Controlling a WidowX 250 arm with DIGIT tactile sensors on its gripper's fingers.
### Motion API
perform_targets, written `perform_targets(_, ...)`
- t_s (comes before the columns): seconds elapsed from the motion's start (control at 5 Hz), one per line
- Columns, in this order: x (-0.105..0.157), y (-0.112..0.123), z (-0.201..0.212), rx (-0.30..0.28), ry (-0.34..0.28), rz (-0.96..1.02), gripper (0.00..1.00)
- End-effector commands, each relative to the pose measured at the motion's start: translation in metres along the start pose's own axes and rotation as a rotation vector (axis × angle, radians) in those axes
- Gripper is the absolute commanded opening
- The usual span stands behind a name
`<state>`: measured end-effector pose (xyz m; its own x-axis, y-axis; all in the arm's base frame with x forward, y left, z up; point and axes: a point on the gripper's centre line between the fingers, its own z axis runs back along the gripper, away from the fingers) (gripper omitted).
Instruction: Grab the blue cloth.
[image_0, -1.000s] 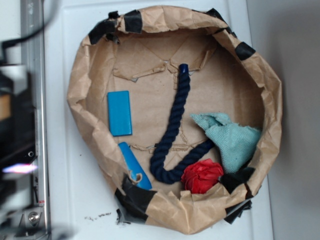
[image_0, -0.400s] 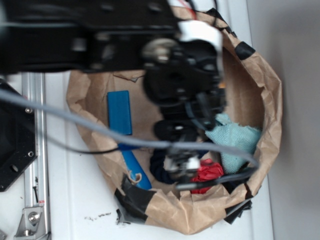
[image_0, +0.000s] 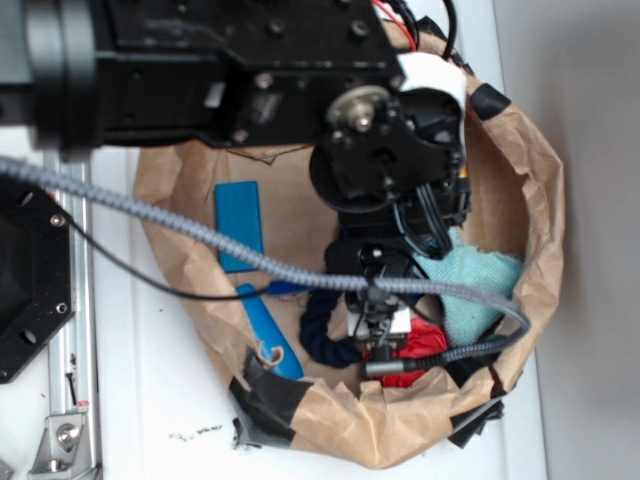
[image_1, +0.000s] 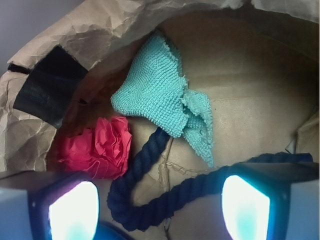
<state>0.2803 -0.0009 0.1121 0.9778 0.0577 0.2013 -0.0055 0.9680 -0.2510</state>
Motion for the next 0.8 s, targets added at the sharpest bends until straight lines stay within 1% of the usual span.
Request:
perform_targets(0.0,0.019,0.026,-0.021,0.021,-0.117,0.014,1.00)
perform_targets(0.2,0.037,0.030,-0.035,0.013,-0.130,0.024,1.00)
perform_targets(0.4,0.051,0.018,-0.047,-0.022,-0.125,-0.017,1.00)
perform_targets(0.6,0.049,-0.017,-0.062,-0.164,-0.007,-0.171,1.00)
